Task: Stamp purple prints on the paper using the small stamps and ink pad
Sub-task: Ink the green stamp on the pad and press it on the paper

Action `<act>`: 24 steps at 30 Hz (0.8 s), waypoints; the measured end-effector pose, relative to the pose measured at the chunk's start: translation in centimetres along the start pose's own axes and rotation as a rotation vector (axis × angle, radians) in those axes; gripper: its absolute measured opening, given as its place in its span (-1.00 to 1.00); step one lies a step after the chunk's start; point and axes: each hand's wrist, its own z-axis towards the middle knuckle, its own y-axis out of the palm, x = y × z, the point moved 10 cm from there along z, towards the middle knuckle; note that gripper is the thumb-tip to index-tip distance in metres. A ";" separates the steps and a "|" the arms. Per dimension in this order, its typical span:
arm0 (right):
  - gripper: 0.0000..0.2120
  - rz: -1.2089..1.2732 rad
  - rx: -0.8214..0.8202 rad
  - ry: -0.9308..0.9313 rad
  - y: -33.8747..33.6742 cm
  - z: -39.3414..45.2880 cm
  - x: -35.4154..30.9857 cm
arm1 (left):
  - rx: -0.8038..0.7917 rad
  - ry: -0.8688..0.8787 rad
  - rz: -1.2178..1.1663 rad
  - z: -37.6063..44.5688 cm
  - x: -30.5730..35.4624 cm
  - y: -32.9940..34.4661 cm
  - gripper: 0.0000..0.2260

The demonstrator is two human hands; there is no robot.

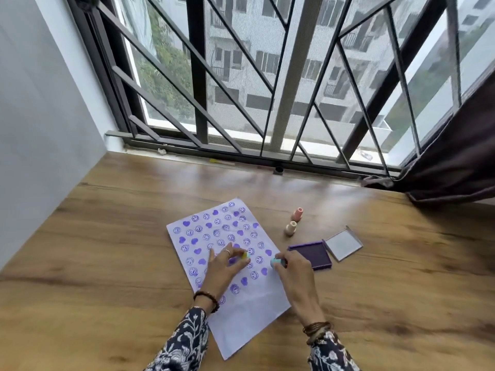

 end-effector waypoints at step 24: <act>-0.94 0.086 -0.318 0.114 0.8 3.7 0.8 | -0.019 -0.086 -0.042 0.2 -0.8 0.3 -0.84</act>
